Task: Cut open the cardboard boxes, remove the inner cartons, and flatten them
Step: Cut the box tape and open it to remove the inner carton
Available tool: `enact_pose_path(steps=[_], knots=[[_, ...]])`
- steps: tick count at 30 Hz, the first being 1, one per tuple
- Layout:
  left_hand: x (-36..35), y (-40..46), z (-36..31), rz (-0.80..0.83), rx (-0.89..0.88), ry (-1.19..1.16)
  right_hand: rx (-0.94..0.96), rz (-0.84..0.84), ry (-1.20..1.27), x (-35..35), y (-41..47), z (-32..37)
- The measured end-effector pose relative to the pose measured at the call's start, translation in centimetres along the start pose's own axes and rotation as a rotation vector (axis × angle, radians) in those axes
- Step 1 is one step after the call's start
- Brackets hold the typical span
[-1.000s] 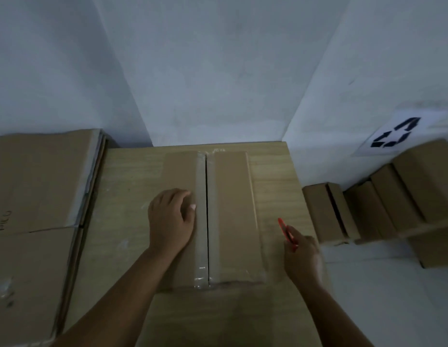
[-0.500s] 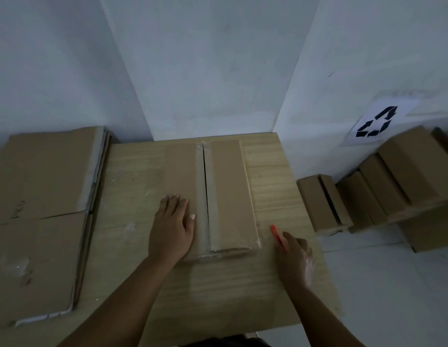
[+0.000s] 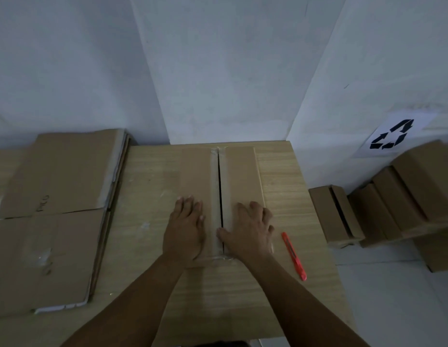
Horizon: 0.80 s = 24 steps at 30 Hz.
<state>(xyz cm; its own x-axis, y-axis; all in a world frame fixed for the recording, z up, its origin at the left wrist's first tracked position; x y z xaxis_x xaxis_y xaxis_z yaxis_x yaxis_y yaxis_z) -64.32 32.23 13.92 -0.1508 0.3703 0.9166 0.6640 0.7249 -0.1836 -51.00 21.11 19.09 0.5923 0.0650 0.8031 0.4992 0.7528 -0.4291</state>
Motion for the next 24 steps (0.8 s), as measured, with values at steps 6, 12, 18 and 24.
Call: enact_pose_path(steps=[6,12,18,24], knots=[[-0.1,-0.3,-0.1,0.09,0.042,-0.01,0.017,0.055,0.286,2.9,0.2,-2.0],[1.9,-0.4,-0.1,-0.067,0.041,0.021,-0.01,0.11,0.096,3.3,0.9,0.1],[5.1,4.5,0.4,-0.142,0.018,0.004,0.017,-0.062,0.065,6.8,7.7,2.6],[5.0,10.9,-0.4,0.122,-0.02,0.057,0.039,-0.084,-0.001,9.0,14.9,4.8]])
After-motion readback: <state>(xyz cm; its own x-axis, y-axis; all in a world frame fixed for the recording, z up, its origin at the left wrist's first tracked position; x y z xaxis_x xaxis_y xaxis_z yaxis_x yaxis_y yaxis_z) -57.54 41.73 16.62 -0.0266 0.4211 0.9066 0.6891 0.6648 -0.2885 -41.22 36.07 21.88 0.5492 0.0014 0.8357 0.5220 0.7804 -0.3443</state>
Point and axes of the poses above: each hand's wrist, its own y-axis towards the middle knuckle, its own x-axis out of the back of the hand, z = x × y, the point moved 2 cm from there along y, towards the middle knuckle, and after that the axes turned 14 degrees about z, right-handed, at the moved point
